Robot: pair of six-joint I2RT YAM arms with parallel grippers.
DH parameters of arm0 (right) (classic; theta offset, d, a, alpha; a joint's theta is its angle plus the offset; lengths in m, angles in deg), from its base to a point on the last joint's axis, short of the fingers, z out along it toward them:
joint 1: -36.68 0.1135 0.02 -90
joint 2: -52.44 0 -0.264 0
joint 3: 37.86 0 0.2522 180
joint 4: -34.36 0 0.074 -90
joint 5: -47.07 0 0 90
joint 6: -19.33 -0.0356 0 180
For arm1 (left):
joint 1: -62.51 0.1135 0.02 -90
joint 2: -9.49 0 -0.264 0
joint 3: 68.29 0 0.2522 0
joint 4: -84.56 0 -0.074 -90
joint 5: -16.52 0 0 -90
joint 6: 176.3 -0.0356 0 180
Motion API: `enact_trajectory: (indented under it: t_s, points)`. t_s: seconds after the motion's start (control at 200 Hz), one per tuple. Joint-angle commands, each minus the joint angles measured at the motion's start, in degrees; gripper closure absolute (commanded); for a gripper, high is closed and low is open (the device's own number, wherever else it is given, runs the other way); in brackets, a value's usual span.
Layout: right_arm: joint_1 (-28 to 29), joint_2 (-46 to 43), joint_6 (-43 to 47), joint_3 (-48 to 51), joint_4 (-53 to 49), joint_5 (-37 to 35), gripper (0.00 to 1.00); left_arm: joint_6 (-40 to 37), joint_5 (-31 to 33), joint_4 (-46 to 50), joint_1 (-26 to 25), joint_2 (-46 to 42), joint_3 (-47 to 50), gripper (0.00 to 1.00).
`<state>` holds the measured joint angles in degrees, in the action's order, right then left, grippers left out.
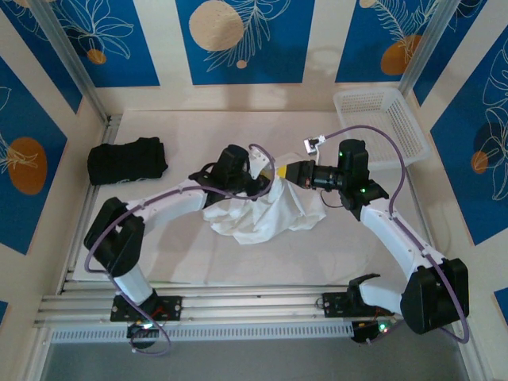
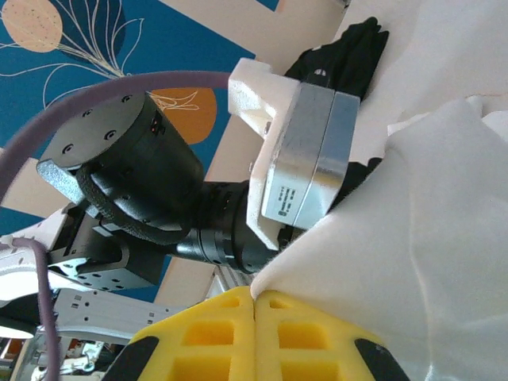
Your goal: Fold the inside-out t-shirt
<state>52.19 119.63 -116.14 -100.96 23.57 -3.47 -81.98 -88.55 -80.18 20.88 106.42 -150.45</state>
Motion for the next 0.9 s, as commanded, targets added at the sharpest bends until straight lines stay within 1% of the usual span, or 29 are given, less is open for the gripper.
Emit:
enact_trajectory:
  t_s: [0.0,0.085,0.17,0.265,0.415,0.535,0.68,0.77,0.895]
  points:
    - [-1.67,-1.49,1.94,-0.64,-3.06,0.29,1.0,2.84,-5.12,-4.39,1.11,-1.14,-1.53,0.99]
    - [-3.0,-3.14,3.51,-0.53,-5.18,-1.49,1.0,4.17,-7.45,-5.36,1.87,-4.11,0.79,1.0]
    - [-4.27,-3.98,4.34,-1.03,-7.22,-3.13,1.0,6.52,-10.53,-4.35,2.92,-8.2,2.87,1.0]
    - [-5.39,-4.44,4.38,-1.83,-7.25,-3.08,1.0,8.32,-14.78,-4.23,4.16,-13.7,6.21,1.0]
    - [-6.36,-3.68,5.25,-4.14,-8.19,-2.1,1.0,10.75,-17.99,-3.13,6.47,-20.2,8.53,1.0]
    - [-6.41,-3.48,6.75,-5.41,-9.83,-2.14,1.0,14.78,-21.22,-6.83,7.8,-22.88,10.02,1.0]
    - [-5.65,-2.23,7.14,-7.27,-11.03,-1.12,1.0,17.16,-26.83,-7.55,7.87,-24.35,9.78,1.0]
    - [-4.99,-1.07,6.83,-8.45,-11.03,1.17,1.0,14.5,-27.0,-4.48,7.88,-25.91,10.03,1.0]
    - [-5.06,-0.14,7.12,-9.2,-11.69,5.38,1.0,11.77,-23.09,-0.77,8.44,-28.48,12.39,1.0]
